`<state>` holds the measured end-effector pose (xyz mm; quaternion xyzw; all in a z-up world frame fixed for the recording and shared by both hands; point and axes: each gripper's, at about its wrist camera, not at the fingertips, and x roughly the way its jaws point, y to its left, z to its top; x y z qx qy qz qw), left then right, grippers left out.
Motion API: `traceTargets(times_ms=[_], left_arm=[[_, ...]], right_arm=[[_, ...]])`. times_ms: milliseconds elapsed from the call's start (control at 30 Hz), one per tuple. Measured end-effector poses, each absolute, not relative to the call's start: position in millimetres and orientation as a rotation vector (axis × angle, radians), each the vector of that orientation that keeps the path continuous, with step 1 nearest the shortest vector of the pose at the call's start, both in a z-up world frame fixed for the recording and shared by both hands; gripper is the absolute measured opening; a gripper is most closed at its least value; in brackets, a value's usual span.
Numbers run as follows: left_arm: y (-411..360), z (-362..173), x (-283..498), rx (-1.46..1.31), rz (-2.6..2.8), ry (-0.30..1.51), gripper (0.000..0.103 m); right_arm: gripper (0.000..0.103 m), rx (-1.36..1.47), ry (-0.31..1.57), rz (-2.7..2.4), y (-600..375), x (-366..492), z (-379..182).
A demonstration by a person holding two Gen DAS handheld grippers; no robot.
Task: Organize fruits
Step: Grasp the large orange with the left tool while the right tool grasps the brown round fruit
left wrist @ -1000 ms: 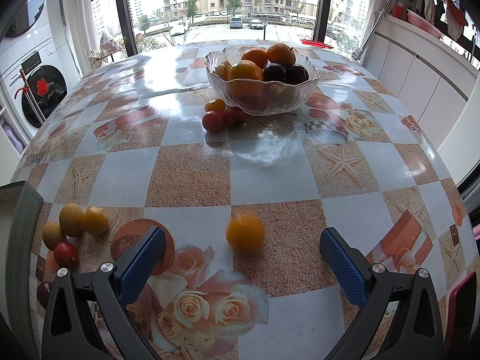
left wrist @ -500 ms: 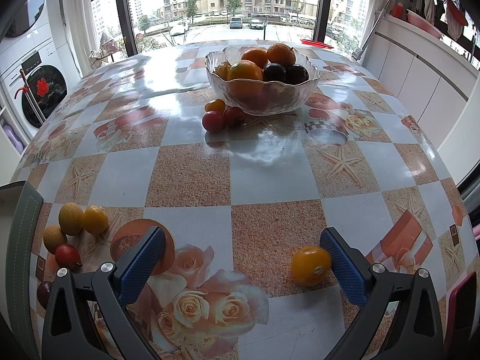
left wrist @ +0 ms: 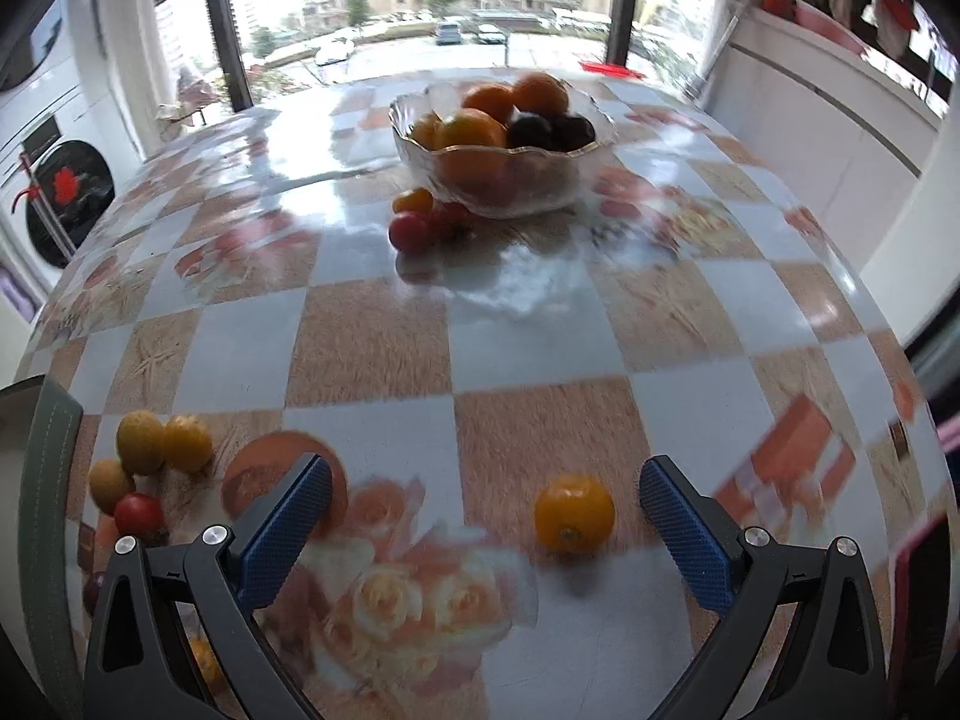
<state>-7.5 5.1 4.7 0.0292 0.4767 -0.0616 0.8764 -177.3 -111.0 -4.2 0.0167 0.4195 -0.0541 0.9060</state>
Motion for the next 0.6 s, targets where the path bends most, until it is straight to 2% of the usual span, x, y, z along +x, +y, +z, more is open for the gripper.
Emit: traceTargets(times_ms=[267,433,600], left_arm=[[55,60,-86,0.029,-0.130,0.843,0.103],[108,41,-117,-0.047,-0.077,0.937,0.103],[118,12,-121,-0.030,-0.031,1.008,0.103]], right_arm=[[0.103,0.032,0.879,-0.101,-112,-175,-5],[0.103,0.038,0.952,-0.038,-108,-164,-1],[0.103,0.062,0.946,0.054,-97,-147,8]])
